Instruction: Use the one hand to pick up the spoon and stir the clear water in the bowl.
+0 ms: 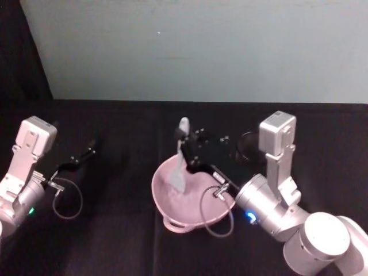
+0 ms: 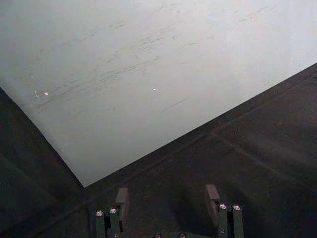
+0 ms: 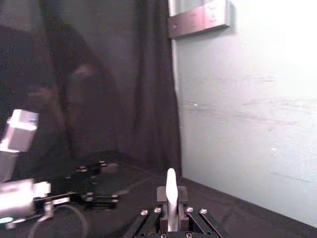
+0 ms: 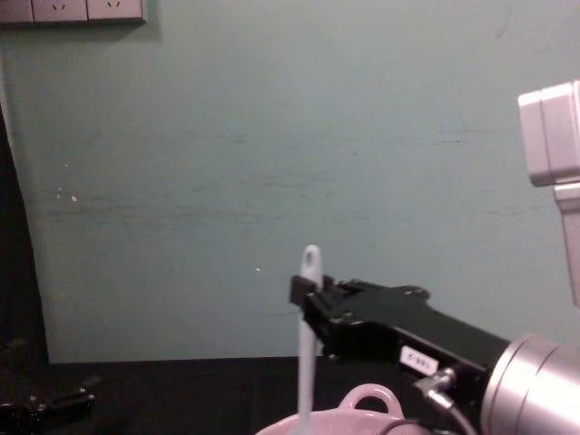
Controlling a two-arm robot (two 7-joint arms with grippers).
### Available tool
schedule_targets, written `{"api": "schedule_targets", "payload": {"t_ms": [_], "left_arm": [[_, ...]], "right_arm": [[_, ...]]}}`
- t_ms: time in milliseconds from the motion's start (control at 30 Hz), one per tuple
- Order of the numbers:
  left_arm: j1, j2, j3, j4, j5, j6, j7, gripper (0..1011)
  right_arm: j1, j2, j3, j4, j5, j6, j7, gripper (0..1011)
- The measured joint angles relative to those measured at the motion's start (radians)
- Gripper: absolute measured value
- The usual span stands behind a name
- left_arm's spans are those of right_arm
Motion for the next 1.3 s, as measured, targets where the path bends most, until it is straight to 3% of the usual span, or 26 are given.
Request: {"api": "schedule_targets", "payload": {"t_ms": [367, 700, 933, 1300], "left_arm": [[0.0, 0.0, 0.0, 0.0, 0.0, 0.0, 0.0, 1005], [0.0, 0.0, 0.0, 0.0, 0.0, 0.0, 0.0, 1005], [0.0, 0.0, 0.0, 0.0, 0.0, 0.0, 0.0, 1005], [0.0, 0.0, 0.0, 0.0, 0.0, 0.0, 0.0, 1005]], "right_arm": [[0.008, 0.02, 0.07, 0.012, -0.006, -0.004, -0.037, 118], [-0.044, 0.063, 0.095, -0.062, -0.015, 0.015, -0.034, 118], [-0.084, 0.079, 0.087, -0.114, -0.02, 0.022, -0.022, 118], [-0.117, 0.078, 0.021, -0.173, -0.055, 0.022, -0.002, 118]]}}
